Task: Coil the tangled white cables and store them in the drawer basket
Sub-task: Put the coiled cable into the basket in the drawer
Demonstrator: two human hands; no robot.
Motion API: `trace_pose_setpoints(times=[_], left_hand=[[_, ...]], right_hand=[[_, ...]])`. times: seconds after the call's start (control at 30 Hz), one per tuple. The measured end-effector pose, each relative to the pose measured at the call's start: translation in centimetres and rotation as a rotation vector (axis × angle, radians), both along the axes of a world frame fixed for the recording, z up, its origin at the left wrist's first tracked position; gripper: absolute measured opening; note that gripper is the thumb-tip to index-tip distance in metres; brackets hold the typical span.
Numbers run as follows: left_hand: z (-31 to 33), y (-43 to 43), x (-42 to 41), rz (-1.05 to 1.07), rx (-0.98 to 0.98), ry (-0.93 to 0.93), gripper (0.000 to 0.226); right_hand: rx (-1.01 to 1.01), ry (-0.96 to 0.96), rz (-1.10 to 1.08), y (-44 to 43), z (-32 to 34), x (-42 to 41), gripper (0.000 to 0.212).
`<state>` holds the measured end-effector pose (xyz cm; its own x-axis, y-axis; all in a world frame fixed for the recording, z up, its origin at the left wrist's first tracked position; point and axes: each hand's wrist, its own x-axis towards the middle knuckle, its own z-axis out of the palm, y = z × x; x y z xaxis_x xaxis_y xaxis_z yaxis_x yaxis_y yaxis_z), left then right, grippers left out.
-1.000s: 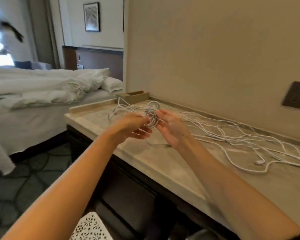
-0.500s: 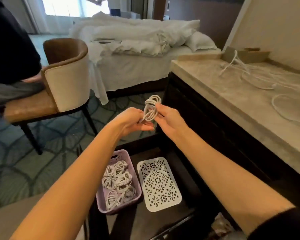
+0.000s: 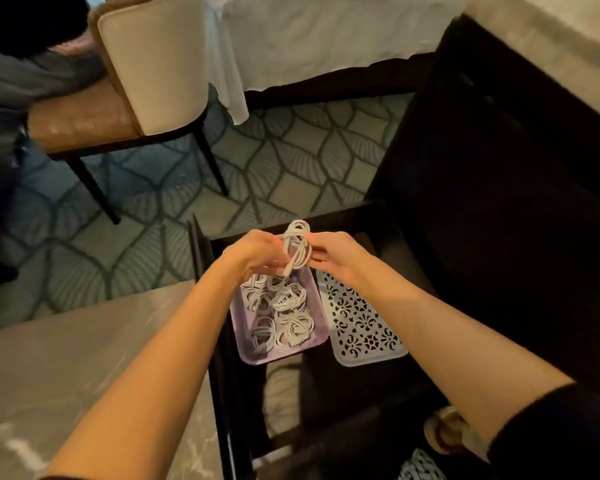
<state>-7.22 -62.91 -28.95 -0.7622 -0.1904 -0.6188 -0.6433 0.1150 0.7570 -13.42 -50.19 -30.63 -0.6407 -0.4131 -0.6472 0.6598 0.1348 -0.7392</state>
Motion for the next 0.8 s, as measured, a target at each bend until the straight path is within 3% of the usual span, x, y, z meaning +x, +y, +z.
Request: trace_pose_setpoints(times=[0.13, 0.2, 0.33, 0.37, 0.47, 0.53, 0.67, 0.8], left_hand=[[-3.3, -0.6, 0.4, -0.085, -0.187, -0.101, 0.020], [-4.5, -0.9, 0.8, -0.121, -0.244, -0.138, 0.032], [-6.1, -1.6, 2.0, -0.277, -0.479, -0.211, 0.010], [-6.4, -1.7, 2.4, -0.279, -0.522, -0.247, 0.015], [-7.8, -2.0, 2.9, -0.259, -0.571, -0.304, 0.030], [-8.6, -1.9, 2.7, -0.268, -0.601, -0.320, 0.037], [-9.6, -1.2, 2.4, -0.279, -0.657, -0.296, 0.030], [-10.5, -0.9, 2.7, -0.257, -0.677, -0.322, 0.027]], right_hand=[[0.168, -0.005, 0.129, -0.8, -2.7, 0.8, 0.026], [0.203, -0.021, 0.181, -1.2, -3.8, 1.6, 0.012], [0.174, -0.123, 0.235, -2.1, -6.2, 3.4, 0.031], [0.168, -0.150, 0.242, -2.3, -6.7, 3.8, 0.030], [0.143, -0.216, 0.213, -3.0, -7.2, 4.2, 0.019], [0.176, -0.245, 0.187, -3.1, -7.8, 4.2, 0.027], [0.072, -0.330, 0.109, -3.1, -8.8, 4.3, 0.018], [0.003, -0.448, 0.065, -3.4, -10.3, 4.8, 0.033]])
